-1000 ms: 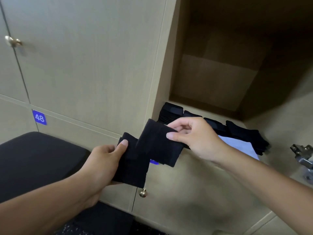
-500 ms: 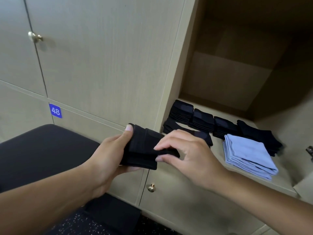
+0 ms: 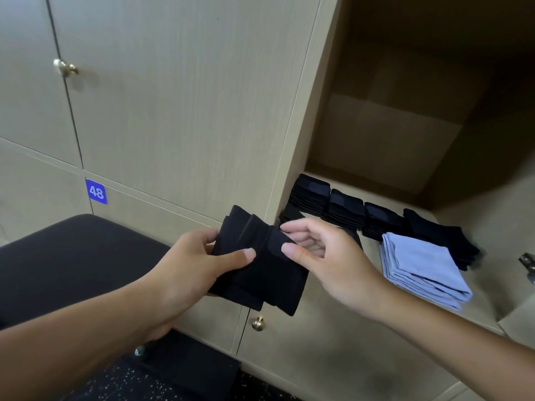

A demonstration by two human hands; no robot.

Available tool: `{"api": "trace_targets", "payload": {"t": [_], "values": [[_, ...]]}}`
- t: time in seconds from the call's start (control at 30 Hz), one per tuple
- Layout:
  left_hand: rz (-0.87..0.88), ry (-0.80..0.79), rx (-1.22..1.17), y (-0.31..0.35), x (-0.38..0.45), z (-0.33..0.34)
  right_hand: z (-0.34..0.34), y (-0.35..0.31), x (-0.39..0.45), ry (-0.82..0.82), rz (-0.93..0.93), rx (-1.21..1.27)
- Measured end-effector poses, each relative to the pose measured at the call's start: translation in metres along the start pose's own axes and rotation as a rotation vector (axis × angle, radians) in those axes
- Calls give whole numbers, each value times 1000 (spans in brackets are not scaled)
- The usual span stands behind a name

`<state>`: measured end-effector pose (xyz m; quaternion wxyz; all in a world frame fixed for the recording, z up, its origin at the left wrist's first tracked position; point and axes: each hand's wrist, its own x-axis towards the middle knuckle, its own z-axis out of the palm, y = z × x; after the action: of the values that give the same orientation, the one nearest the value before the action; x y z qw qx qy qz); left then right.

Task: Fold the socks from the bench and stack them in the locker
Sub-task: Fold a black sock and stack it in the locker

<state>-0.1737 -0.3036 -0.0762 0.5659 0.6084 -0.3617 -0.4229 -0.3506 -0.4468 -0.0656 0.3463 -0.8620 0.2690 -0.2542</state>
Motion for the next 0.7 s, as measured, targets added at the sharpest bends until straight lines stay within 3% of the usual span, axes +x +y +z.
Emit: {"api": "trace_targets", "payload": {"t": [0.27,0.47,0.7], "values": [[56,164,-3,1,6,8,-10,5,5,7,101,44],[76,195,37,0,11,12,-43,10,13,175,275,191],[113,143,109,2,10,22,-104,32,32,415,467,605]]}}
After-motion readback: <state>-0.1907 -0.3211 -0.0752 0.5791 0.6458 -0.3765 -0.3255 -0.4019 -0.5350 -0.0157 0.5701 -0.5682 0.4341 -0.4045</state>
